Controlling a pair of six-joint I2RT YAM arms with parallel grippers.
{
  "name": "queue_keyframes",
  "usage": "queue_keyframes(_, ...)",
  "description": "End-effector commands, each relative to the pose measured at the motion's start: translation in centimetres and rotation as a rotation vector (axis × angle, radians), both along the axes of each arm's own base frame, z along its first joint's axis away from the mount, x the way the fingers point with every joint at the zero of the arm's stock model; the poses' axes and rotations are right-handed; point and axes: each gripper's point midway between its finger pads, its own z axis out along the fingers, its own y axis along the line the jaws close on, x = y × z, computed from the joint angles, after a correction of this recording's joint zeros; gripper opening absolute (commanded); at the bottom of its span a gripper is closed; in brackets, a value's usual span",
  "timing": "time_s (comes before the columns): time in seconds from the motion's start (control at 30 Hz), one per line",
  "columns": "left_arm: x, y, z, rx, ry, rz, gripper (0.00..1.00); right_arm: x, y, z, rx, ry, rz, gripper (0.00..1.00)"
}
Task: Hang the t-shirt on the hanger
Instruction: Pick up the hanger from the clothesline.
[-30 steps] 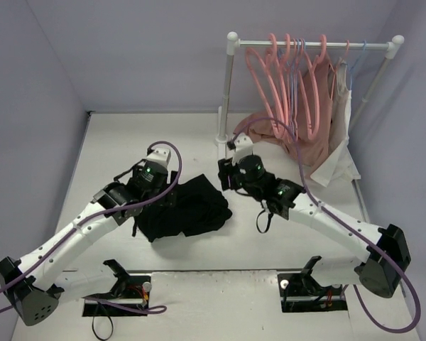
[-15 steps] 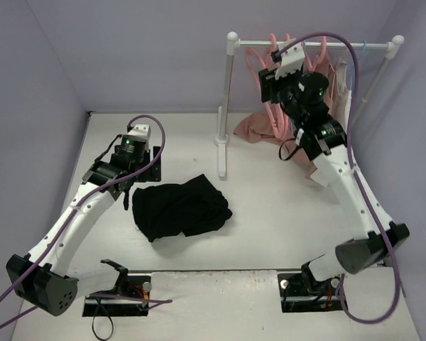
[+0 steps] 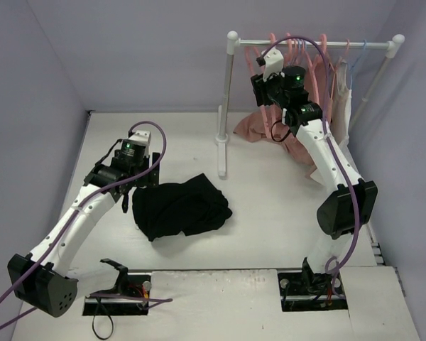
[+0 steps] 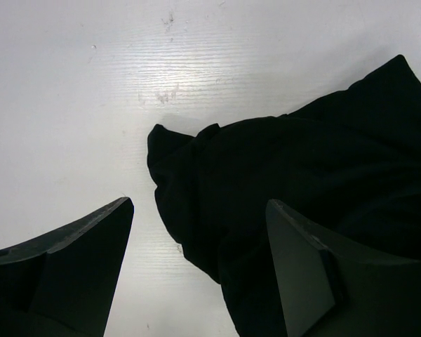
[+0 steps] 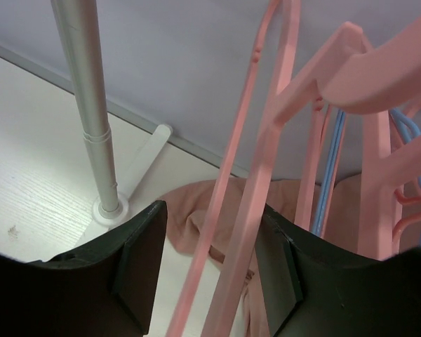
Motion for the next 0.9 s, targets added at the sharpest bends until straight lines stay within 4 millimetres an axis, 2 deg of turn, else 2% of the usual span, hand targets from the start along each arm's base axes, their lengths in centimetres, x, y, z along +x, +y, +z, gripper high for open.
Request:
queue_keyframes(0.0, 0.7, -0.2, 2.2, -0.031, -0.083, -0.008, 0.72, -0.1, 0.2, 4.9, 0.053, -0.121, 0.003, 0.48)
queue_keyframes(0.07, 0.7, -0.2, 2.2, -0.030, -0.082, -0.007, 0.72, 0.0, 0.0, 4.7, 0.056, -0.116, -0.007, 0.45)
queue_keyframes(0.23, 0.8, -0.3, 2.0, -0.032, -0.073, -0.012, 0.72, -0.2, -0.3, 5.1, 0.067, -0.122, -0.027, 0.18)
queue_keyframes(0.47, 0.8, -0.4, 1.8, -0.032, -0.068, -0.014, 0.72, -1.4, -1.6, 9.0, 0.107, -0.199, -0.097, 0.00)
queue_keyframes(0.53, 0.8, -0.4, 1.8, -0.033, -0.068, -0.013, 0.72, -2.0, -1.7, 10.0, 0.115, -0.218, -0.096, 0.00)
queue_keyframes(0.63, 0.8, -0.3, 1.8, -0.030, -0.068, -0.012, 0.72, -3.5, -2.0, 12.3, 0.133, -0.262, -0.129, 0.00)
queue_keyframes(0.73, 0.8, -0.3, 1.7, -0.029, -0.063, -0.013, 0.72, -5.3, -2.4, 13.6, 0.153, -0.285, -0.156, 0.00)
queue_keyframes(0.8, 0.8, -0.3, 1.8, -0.029, -0.067, -0.012, 0.72, -6.6, -2.4, 13.7, 0.170, -0.284, -0.158, 0.00)
queue_keyframes(0.87, 0.8, -0.2, 1.8, -0.027, -0.069, -0.009, 0.72, -7.7, -2.2, 12.7, 0.175, -0.261, -0.142, 0.00)
